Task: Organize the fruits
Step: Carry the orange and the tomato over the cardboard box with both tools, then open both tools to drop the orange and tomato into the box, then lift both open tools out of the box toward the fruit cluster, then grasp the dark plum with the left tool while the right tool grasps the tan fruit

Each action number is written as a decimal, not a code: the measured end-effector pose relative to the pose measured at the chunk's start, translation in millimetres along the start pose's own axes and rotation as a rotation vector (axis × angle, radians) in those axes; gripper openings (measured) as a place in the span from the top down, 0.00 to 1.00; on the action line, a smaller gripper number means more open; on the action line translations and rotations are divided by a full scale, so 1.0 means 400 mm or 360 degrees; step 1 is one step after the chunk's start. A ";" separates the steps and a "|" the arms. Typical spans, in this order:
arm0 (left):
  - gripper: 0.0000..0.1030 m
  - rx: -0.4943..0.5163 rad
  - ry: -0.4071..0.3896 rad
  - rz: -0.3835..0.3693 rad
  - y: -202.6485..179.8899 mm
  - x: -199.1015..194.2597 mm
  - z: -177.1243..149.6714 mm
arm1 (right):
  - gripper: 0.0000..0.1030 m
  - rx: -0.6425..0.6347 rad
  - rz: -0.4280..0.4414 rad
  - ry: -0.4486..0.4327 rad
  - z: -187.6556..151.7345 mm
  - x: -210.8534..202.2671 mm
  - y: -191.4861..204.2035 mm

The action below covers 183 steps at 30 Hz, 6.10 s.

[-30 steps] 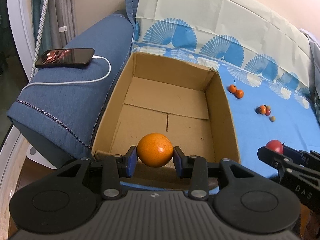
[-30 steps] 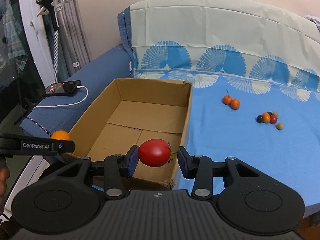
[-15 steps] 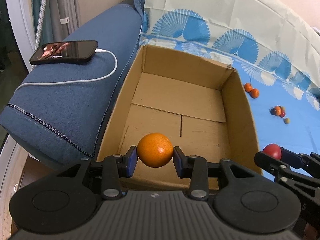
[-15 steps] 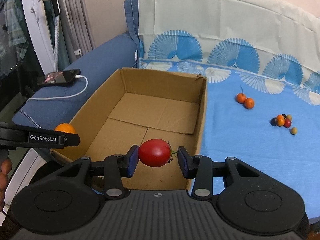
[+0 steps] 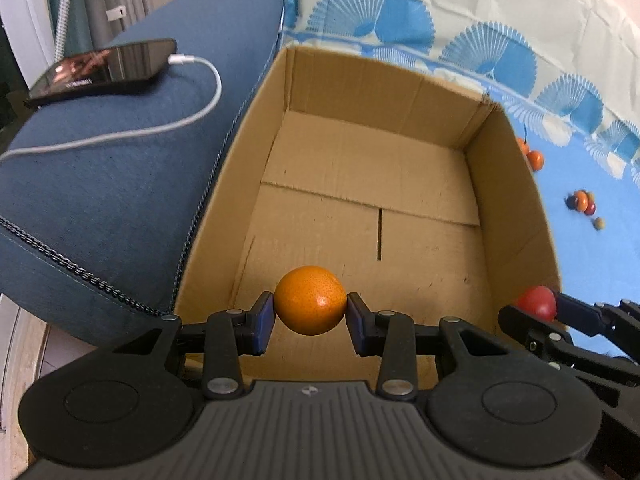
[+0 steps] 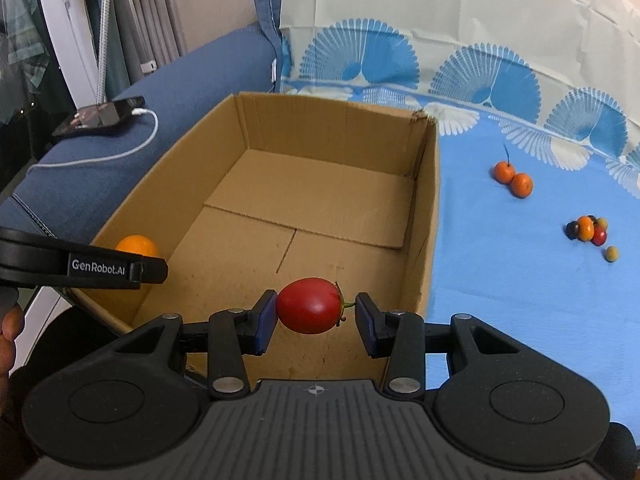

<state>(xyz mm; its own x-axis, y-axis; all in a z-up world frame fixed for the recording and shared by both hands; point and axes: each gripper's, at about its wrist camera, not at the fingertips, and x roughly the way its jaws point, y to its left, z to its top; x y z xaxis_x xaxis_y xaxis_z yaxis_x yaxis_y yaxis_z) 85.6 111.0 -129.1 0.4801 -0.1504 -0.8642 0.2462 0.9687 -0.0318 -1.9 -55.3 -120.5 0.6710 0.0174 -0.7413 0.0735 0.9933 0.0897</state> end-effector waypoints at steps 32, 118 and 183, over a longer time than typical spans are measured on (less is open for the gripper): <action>0.23 0.0108 0.0185 -0.0033 -0.015 0.198 0.010 | 0.37 -0.0254 -0.0091 0.0044 -0.007 0.147 0.011; 0.00 0.0297 -0.0343 0.0130 -0.174 -0.282 -0.180 | 0.01 0.0188 0.0013 -0.0461 -0.136 -0.351 -0.101; 0.73 0.0808 0.0166 -0.0449 -1.210 0.635 0.343 | 0.74 0.0315 -0.0587 -0.0387 -0.086 0.341 -1.087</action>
<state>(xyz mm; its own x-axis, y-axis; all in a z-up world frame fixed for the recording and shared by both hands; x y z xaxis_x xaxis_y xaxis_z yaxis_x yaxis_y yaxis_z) 204.1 -423.1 -264.3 0.2585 -0.3436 -0.9029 0.7371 0.6742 -0.0455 32.3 -480.7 -283.6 0.7251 -0.3826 -0.5725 0.4619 0.8869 -0.0077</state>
